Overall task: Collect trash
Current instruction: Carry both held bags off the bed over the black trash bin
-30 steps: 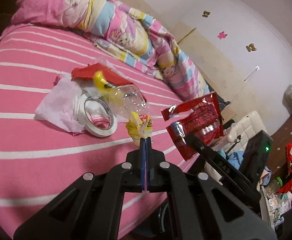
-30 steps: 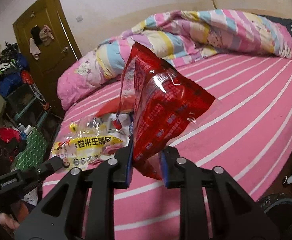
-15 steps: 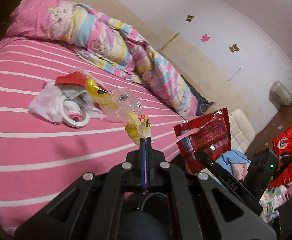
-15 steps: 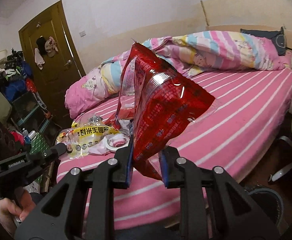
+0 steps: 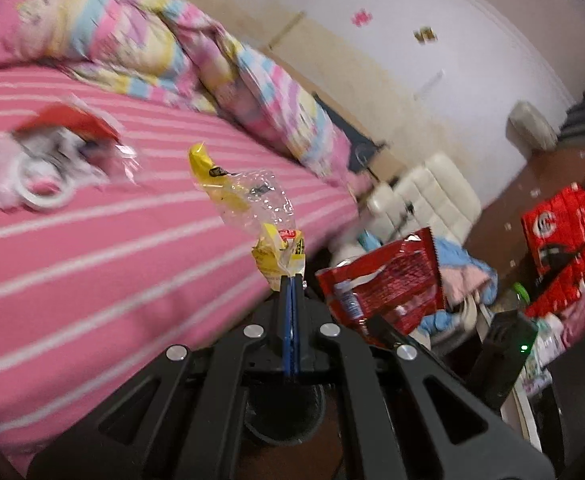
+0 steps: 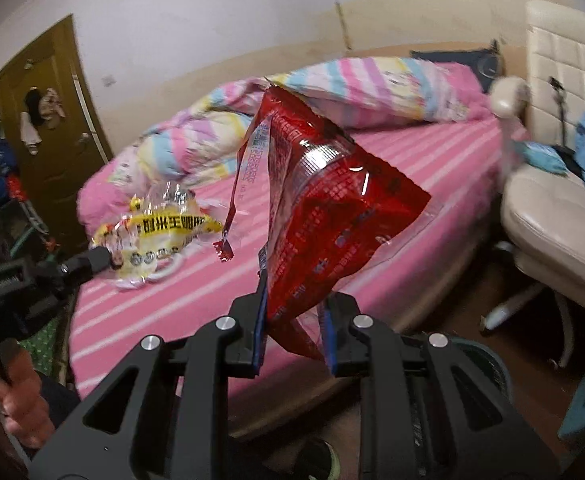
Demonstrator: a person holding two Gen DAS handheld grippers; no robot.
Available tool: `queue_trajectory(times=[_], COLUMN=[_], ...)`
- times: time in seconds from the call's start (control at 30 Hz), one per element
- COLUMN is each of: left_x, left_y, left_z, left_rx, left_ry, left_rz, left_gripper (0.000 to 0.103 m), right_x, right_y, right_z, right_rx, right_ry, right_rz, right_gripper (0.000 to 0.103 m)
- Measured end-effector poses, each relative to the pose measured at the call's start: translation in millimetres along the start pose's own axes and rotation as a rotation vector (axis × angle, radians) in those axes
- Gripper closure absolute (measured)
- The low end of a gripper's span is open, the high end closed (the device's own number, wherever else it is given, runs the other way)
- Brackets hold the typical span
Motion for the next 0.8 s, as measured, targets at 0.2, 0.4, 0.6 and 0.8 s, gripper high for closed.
queue_trajectory(times=[0.2, 0.4, 0.6, 0.8], left_x=[72, 148, 232, 282], left_y=[-29, -44, -40, -34], left_z=[-34, -68, -113, -155], left_rx=[0.047, 0.096, 0.125, 0.187], left_ry=[0.171, 0.36, 0.583, 0.748], left_rz=[-0.047, -0.06, -0.025, 0.004], left_gripper=[0.103, 0.103, 0.103, 0.103], right_x=[10, 31, 59, 88], right_y=[-68, -127, -172, -199], right_z=[-38, -79, -122, -154], right_rx=[0.073, 0.134, 0.206, 0.241], right_ry=[0.078, 0.186, 0.308, 0.418], right_rz=[-0.108, -0.204, -0.259, -0.289], right_gripper=[0.08, 0.08, 0.08, 0.08])
Point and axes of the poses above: each gripper's, at about its wrist camera, not at the fingertips, and x roughly the way its jaws point, y to its left, z to its top, the point moved 3 cm from there along x, roughly the way its jaws point, and after that the axes turned 4 degrees about y, right-handed, at the moved point
